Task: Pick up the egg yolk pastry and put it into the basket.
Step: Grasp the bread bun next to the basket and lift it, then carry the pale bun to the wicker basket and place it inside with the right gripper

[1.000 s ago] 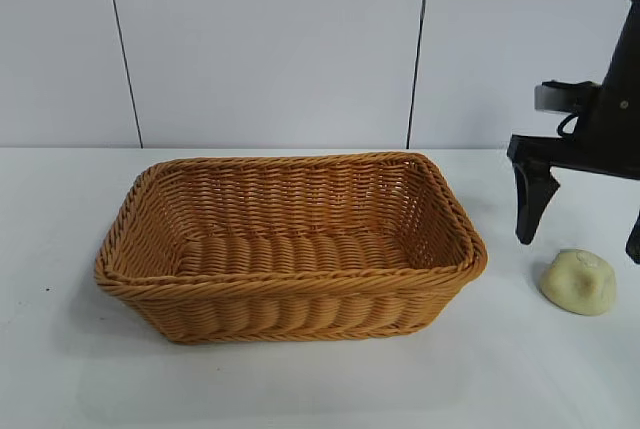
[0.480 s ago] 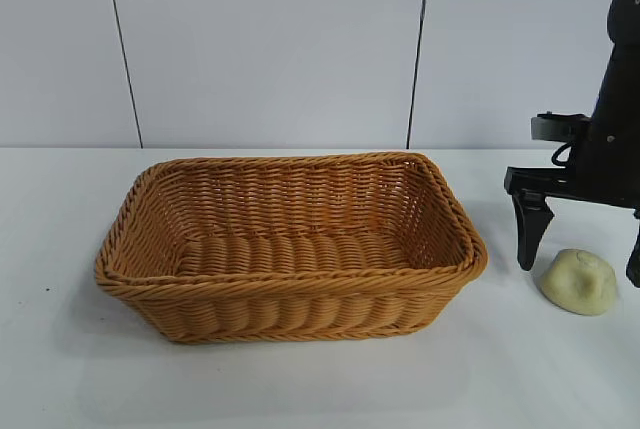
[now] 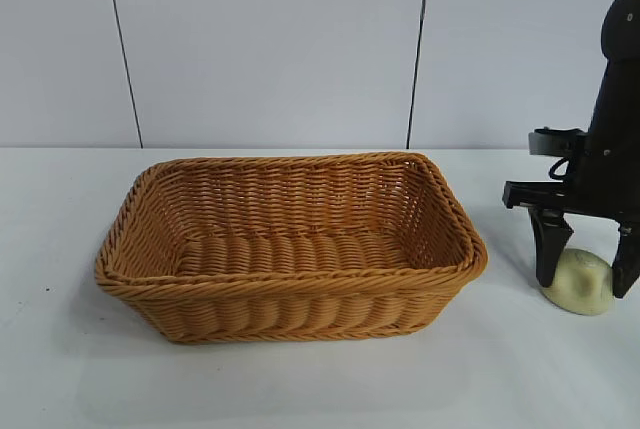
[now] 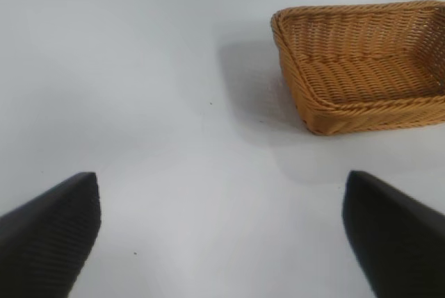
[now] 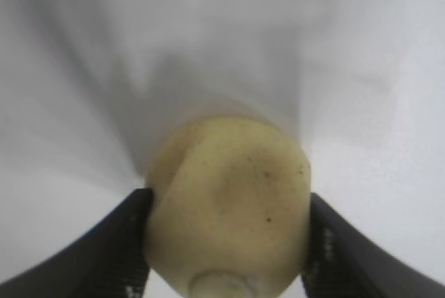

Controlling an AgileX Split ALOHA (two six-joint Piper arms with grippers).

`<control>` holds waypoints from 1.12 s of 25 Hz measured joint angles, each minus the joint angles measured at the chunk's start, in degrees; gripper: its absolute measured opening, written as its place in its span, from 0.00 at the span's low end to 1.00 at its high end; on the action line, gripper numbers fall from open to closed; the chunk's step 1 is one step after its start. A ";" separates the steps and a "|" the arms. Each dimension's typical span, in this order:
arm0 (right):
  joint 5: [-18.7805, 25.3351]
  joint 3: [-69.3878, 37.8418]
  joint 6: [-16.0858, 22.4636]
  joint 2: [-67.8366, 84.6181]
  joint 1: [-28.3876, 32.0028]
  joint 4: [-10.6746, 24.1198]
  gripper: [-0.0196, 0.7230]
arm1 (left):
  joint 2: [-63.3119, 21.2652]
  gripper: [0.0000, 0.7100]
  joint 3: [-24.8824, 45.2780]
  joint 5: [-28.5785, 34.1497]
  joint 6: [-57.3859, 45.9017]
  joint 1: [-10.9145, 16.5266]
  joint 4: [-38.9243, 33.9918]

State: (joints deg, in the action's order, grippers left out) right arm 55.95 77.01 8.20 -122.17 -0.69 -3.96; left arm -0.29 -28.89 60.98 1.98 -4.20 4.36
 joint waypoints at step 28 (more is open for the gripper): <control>7.50 11.55 -2.91 17.97 -2.44 -3.11 0.27 | 0.00 0.98 0.00 0.00 0.04 0.00 -0.05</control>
State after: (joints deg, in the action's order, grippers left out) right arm 63.46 88.56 5.28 -104.21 -3.13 -7.07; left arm -0.29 -28.89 60.98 2.02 -4.20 4.31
